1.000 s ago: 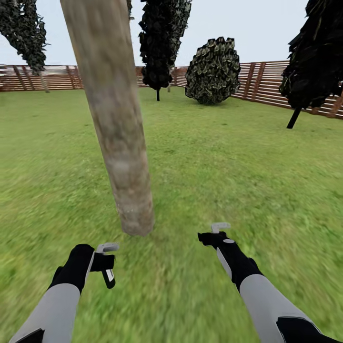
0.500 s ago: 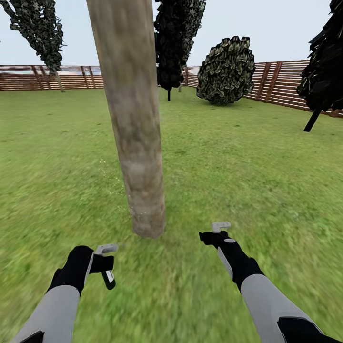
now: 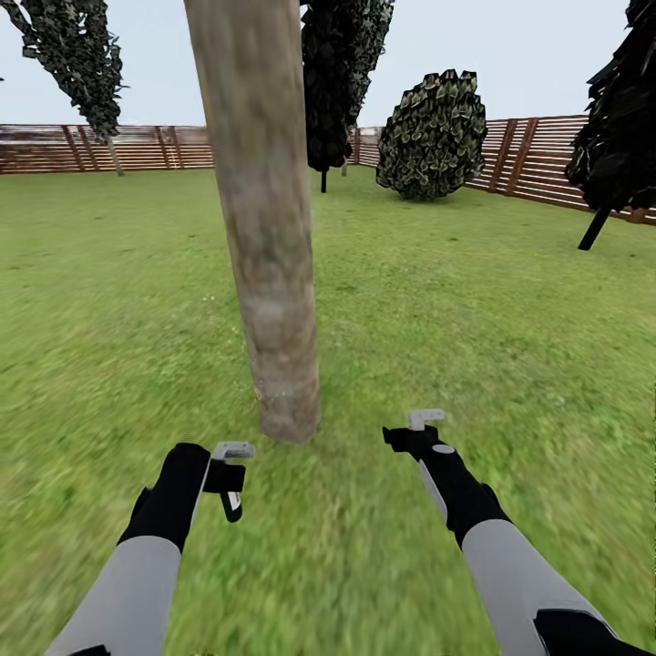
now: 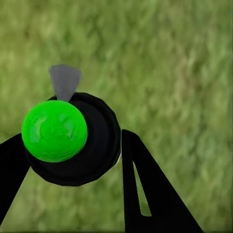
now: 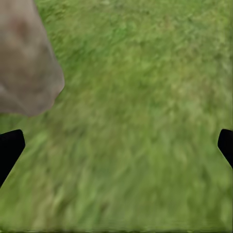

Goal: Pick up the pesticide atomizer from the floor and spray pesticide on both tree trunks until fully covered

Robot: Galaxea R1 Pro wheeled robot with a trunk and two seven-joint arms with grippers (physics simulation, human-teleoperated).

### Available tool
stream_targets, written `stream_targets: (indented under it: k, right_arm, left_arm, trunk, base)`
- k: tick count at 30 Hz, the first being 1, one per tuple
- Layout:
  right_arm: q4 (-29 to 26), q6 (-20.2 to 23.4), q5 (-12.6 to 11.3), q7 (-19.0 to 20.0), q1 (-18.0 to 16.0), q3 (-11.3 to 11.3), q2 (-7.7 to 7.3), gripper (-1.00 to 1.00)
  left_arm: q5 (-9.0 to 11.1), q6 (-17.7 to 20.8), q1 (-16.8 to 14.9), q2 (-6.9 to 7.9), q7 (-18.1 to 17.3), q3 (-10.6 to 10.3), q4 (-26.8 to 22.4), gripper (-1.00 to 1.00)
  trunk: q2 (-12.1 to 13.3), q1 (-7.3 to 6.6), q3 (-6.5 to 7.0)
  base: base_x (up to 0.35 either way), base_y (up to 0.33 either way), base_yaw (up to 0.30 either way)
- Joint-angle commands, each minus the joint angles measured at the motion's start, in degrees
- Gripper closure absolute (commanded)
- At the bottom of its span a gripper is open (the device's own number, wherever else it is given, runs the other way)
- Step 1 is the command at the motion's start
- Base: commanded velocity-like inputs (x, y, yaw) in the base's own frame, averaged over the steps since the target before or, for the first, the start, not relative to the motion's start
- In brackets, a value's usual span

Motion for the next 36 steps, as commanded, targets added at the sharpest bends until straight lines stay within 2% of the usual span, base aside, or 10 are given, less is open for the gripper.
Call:
stream_targets:
  k: [1, 4, 7, 13, 18, 21, 25, 27, 33, 36]
  right_arm:
    - [-0.1, 0.3, 0.6, 0.2, 0.0, -0.3, 0.07, -1.0]
    - [-0.1, 0.3, 0.6, 0.2, 0.0, -0.3, 0.07, -1.0]
    - [0.0, 0.3, 0.5, 0.2, 0.0, -0.3, 0.19, -1.0]
    - [0.2, 0.3, 0.5, 0.2, 0.0, -0.3, 0.25, -1.0]
    - [0.3, 0.3, 0.5, 0.2, 0.0, -0.2, 0.33, -1.0]
    - [0.3, 0.3, 0.5, 0.2, 0.0, -0.2, 0.35, -1.0]
    - [0.4, 0.3, 0.5, 0.2, 0.0, -0.2, 0.42, -1.0]
    - [0.4, 0.3, 0.5, 0.2, 0.0, -0.2, 0.42, -1.0]
    - [0.3, 0.3, 0.5, 0.2, 0.0, -0.2, 0.43, -1.0]
    - [0.3, 0.3, 0.5, 0.2, 0.0, -0.2, 0.43, -1.0]
  left_arm:
    - [-0.6, 0.1, -0.3, -0.2, -0.6, 0.2, -0.1, 1.0]
    - [-0.6, 1.6, -0.9, -1.24, -0.6, 0.0, -0.2, 1.0]
    - [-0.5, 5.6, -6.3, -1.77, -0.5, -0.3, -0.1, 1.0]
    - [-0.6, 6.7, -12.9, -2.1, -0.5, 0.0, 1.3, 1.0]
    - [-0.7, 7.0, -14.5, -2.04, -0.5, 0.1, 1.6, 1.0]
    - [-1.3, 7.0, -15.9, -1.25, -0.4, 0.0, 5.1, 1.0]
    - [-2.4, 7.0, -16.9, 2.76, -0.4, 0.1, 5.9, 1.0]
    - [-2.5, 7.0, -17.4, 2.89, -0.4, 0.1, 6.1, 1.0]
    - [-2.3, 7.1, -18.1, -2.25, -0.4, -0.1, 6.2, 1.0]
    - [-2.2, 7.1, -18.1, -2.95, -0.5, -0.2, 6.2, 1.0]
  trunk:
    - [0.0, -0.03, -0.05]
    - [0.0, -0.03, -0.05]
    - [0.0, -0.03, -0.05]
    - [0.0, -0.03, -0.05]
    - [0.0, -0.03, -0.05]
    - [0.0, -0.03, -0.05]
    - [0.0, -0.03, -0.05]
    - [0.0, -0.03, -0.05]
    - [0.0, -0.03, -0.05]
    - [0.0, -0.03, -0.05]
  base:
    - [-0.077, 0.015, 0.0]
    - [-0.029, 0.006, 0.0]
    - [-0.003, 0.001, 0.0]
    - [0.0, 0.0, 0.0]
    - [0.0, 0.0, 0.0]
    - [0.0, 0.0, 0.0]
    - [0.0, 0.0, 0.0]
    - [0.0, 0.0, 0.0]
    - [0.0, 0.0, 0.0]
    - [0.0, 0.0, 0.0]
